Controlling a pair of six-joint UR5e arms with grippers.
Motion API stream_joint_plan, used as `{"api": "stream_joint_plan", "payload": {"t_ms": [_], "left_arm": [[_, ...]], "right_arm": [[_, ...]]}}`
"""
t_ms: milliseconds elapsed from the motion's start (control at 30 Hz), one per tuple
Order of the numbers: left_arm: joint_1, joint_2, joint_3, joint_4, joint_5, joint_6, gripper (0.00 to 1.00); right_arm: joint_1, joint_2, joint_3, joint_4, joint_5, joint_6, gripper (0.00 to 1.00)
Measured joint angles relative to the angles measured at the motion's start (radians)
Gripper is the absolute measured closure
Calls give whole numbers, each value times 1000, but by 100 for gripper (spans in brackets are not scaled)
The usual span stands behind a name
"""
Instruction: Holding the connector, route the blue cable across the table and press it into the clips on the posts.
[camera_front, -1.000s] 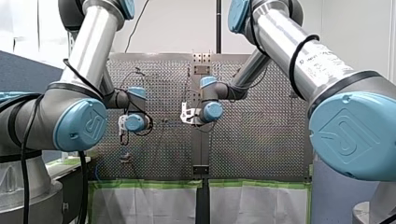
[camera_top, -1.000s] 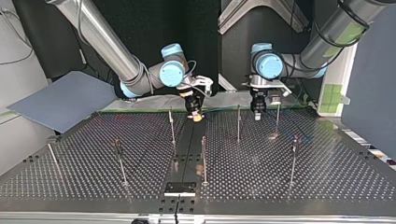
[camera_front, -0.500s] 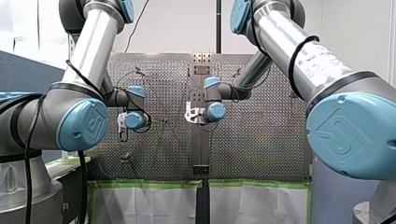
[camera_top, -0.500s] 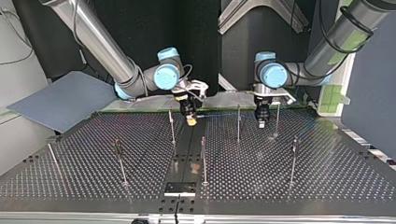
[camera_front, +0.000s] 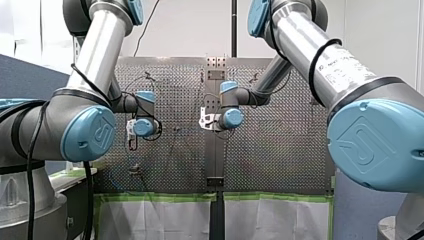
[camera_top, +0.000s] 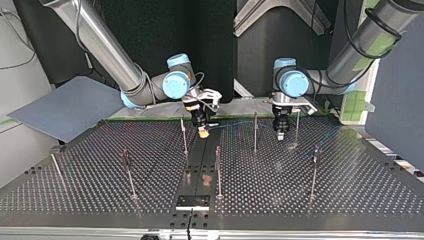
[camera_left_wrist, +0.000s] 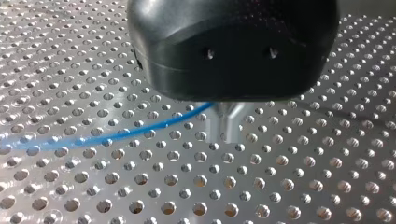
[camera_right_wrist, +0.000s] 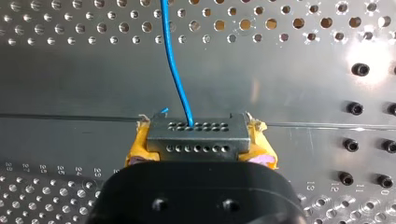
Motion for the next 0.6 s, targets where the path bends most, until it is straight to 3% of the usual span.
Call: {"api": "stream_joint_plan", "payload": {"t_ms": [33, 100, 133, 433, 600], "left_arm": [[-1, 0, 0, -2, 0, -4, 46], [-3, 0, 0, -10, 0, -13, 46], [-4, 0, 0, -13, -1, -16, 0], [-15, 6, -2, -80, -48, -14, 0], [-24, 45, -36, -122, -54, -14, 0]], "right_arm": [[0, 0, 0, 0, 0, 0, 100], [0, 0, 0, 0, 0, -1, 100], [0, 0, 0, 0, 0, -1, 100], [2, 0, 0, 1, -1, 4, 100], [3, 0, 0, 1, -1, 4, 100]]}}
